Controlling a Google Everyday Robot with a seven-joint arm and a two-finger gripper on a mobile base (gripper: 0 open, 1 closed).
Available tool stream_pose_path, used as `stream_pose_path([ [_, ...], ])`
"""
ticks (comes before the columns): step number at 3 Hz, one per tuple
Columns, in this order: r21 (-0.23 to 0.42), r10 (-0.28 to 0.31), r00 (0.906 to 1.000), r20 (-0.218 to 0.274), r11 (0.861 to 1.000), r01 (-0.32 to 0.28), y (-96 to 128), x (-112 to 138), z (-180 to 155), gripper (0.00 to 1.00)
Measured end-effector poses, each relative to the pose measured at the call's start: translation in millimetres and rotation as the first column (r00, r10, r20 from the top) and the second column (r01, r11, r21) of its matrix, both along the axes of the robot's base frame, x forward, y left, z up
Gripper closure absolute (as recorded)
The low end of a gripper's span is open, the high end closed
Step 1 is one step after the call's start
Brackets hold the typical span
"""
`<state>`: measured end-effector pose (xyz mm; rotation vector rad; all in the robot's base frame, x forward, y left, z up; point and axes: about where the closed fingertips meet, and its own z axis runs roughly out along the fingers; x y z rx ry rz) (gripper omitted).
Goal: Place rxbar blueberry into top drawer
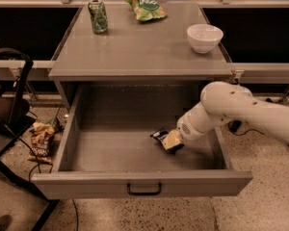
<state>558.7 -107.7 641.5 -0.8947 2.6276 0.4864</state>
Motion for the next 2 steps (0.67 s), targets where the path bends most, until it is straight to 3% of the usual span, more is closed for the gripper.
stream_pose_path([
  [2, 0.0, -0.002, 1.0, 0.005, 1.0, 0.002, 0.1, 0.7, -3.0, 0.5],
])
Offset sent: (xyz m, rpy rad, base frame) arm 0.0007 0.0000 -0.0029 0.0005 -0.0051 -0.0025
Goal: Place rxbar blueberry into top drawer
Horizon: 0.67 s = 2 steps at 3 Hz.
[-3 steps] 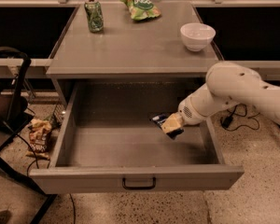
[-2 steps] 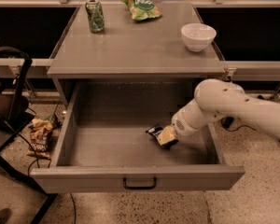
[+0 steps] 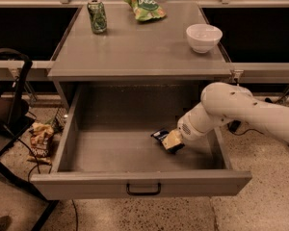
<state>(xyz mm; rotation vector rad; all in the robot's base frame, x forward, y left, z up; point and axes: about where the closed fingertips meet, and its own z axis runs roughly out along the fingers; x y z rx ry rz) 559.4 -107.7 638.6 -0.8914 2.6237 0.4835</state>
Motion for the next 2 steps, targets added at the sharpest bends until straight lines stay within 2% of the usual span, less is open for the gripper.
stream_pose_path([
  [2, 0.0, 0.0, 1.0, 0.0, 1.0, 0.0, 0.0, 0.0, 0.0, 0.03],
])
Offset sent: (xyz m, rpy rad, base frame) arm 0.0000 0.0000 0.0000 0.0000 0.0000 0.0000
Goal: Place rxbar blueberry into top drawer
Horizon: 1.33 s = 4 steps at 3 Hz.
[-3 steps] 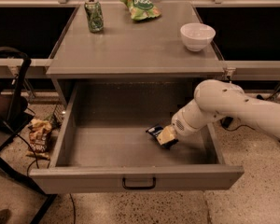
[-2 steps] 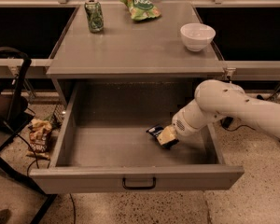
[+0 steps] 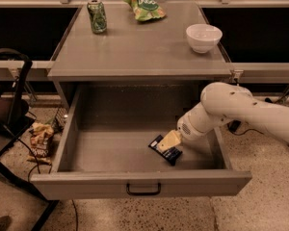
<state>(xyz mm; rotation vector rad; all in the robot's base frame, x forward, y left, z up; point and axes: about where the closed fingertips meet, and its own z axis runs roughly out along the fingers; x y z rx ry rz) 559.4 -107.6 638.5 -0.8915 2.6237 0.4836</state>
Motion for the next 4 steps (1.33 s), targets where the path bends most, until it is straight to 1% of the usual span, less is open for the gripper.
stream_pose_path([
  [1, 0.0, 0.0, 1.0, 0.0, 1.0, 0.0, 0, 0, 0, 0.0],
  [2, -0.004, 0.003, 0.9999, 0.011, 1.0, -0.003, -6, 3, 29, 0.0],
  [3, -0.019, 0.024, 0.9989, 0.041, 1.0, -0.024, -23, 6, 84, 0.0],
  [4, -0.034, 0.041, 0.9911, 0.127, 0.999, -0.036, -38, -12, 143, 0.0],
])
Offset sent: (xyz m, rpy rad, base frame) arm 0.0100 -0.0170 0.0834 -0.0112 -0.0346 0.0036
